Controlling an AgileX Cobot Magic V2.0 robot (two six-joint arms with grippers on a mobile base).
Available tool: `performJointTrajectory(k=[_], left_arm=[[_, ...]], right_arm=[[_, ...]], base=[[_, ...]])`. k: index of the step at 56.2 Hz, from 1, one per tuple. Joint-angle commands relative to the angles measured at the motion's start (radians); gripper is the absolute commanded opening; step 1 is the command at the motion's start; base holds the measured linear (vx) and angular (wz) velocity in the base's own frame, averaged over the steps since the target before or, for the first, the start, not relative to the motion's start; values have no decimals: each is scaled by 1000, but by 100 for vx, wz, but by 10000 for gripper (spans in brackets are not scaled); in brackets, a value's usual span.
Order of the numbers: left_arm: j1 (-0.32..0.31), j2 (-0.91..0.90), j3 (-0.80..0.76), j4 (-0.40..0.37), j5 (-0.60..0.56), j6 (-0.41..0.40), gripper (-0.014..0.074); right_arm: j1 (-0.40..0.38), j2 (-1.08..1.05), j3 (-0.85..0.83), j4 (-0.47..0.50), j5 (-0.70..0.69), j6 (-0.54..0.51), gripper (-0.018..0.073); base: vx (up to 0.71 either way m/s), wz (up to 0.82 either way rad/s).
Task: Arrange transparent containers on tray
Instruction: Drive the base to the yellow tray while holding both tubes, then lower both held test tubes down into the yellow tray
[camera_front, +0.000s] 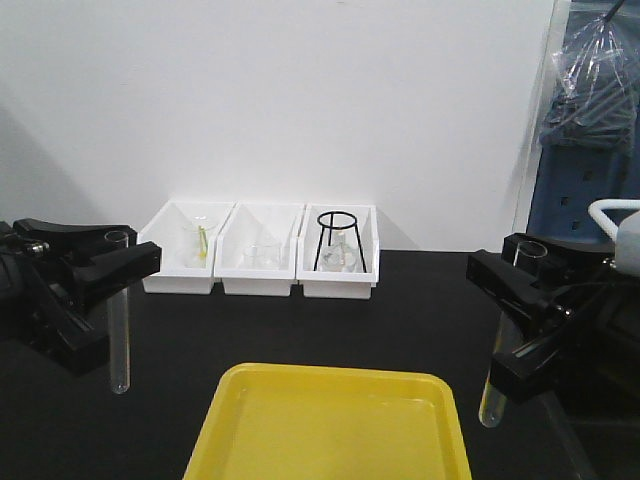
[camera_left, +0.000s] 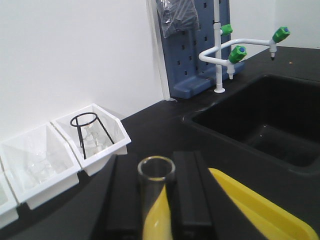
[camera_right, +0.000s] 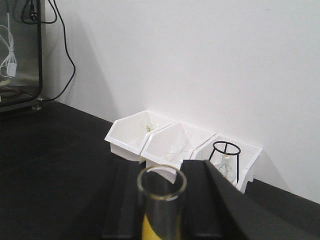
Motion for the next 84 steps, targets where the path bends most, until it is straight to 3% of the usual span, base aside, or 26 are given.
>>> performJointTrajectory(k=[1,33,84], left_arm=[[-6,-20,-35,-45,11,-7,-3],[-6,-5,-35,-45,12,-7,-3],[-6,38,-36,-45,5,-17,-3]], right_arm=[[0,-16,-30,6,-47,-4,-11],[0,-14,-30,6,-47,-4,-11],[0,-14,-30,6,-47,-4,-11]], base=[[33,-12],[23,-13],[1,-1]])
